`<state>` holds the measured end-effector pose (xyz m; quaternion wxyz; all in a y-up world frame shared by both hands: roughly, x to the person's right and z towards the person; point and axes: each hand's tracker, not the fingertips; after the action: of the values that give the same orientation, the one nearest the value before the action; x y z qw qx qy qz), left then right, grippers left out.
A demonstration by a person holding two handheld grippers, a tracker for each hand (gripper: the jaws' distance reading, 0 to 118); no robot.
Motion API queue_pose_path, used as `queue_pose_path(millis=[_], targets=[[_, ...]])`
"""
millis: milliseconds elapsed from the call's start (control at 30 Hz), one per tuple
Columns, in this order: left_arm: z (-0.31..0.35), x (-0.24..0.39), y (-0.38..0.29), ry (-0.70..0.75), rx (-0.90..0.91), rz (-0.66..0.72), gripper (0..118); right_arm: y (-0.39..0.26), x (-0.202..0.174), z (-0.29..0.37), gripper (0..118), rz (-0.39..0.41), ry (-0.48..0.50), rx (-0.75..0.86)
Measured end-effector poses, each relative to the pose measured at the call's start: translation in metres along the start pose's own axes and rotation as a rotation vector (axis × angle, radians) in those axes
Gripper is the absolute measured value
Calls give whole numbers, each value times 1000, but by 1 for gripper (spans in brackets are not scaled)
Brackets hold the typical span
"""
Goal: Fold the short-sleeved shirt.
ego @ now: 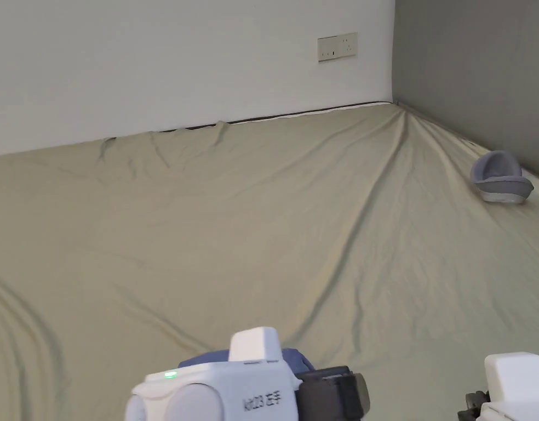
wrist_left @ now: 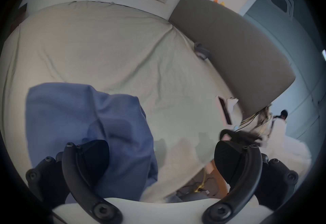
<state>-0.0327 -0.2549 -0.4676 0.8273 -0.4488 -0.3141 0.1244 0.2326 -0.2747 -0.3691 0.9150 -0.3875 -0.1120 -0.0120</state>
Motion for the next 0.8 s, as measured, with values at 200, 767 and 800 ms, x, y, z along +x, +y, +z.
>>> queue_pose_path(millis=[200,767,800], targets=[[69,-24,11,44,286,106,65,4,-8,1,0,11,16,17],[-63,-30,-34,141,20,-50,0,8,-39,1,0,96,53,27],[-63,-31,-31,135,12,-55,0,8,-42,0,0,101,56,27]])
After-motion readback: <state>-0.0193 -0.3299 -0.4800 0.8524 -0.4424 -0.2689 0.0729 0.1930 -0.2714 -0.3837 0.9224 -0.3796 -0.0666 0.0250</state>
